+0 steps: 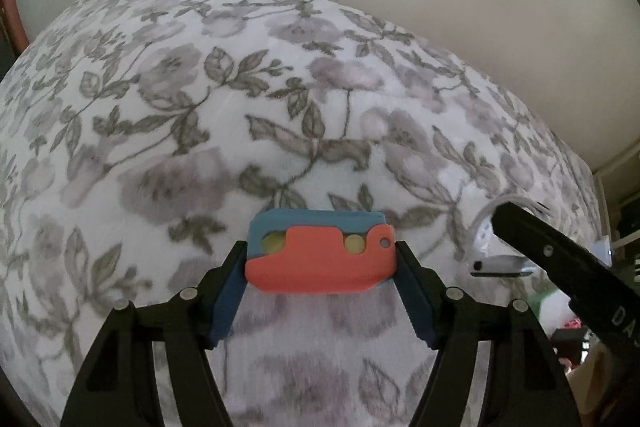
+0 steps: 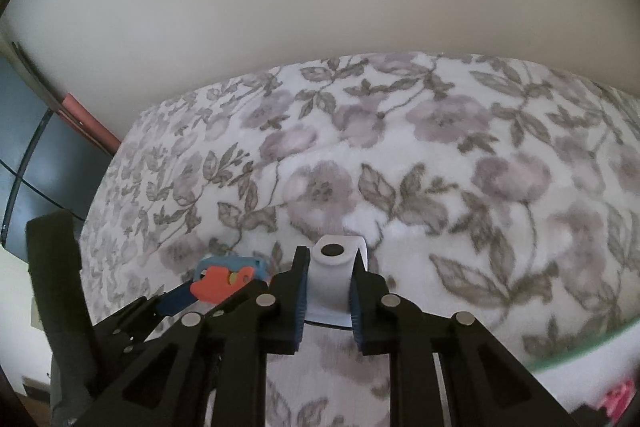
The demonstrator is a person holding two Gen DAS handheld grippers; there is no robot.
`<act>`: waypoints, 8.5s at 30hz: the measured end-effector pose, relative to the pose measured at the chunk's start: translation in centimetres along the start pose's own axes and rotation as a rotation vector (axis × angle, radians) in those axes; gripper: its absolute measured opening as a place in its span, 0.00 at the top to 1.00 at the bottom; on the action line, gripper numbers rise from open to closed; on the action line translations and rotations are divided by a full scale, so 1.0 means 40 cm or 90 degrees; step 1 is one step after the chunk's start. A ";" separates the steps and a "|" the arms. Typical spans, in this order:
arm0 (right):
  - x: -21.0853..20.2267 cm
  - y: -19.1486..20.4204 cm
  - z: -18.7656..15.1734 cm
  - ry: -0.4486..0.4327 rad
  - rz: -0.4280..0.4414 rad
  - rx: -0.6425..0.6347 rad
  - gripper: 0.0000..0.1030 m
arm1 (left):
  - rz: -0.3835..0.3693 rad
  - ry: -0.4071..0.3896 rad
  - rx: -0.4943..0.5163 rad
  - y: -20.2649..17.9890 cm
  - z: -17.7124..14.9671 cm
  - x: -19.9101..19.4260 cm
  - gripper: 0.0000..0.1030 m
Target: Organize rigid objects
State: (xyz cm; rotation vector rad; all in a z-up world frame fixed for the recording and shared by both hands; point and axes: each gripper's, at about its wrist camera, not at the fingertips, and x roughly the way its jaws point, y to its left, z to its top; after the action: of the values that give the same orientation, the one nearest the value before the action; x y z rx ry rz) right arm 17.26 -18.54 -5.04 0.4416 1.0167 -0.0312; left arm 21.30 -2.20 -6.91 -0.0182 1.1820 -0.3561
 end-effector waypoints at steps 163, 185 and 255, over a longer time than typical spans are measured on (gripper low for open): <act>-0.499 -0.163 -0.426 -0.111 -0.317 0.057 0.00 | 0.279 -0.249 0.134 -0.145 -0.294 -0.509 0.06; -0.569 -0.037 -0.525 -0.163 -0.325 -0.005 0.00 | 0.203 -0.147 0.104 -0.138 -0.488 -0.467 0.06; -0.502 -0.062 -0.530 -0.070 -0.343 -0.008 0.00 | 0.195 -0.080 0.073 -0.101 -0.479 -0.413 0.06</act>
State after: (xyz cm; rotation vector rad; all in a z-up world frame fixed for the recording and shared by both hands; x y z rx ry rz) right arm -11.30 -16.50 1.28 0.1421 1.0018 -0.5256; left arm -2.58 1.92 1.40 0.2342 1.0194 -0.1492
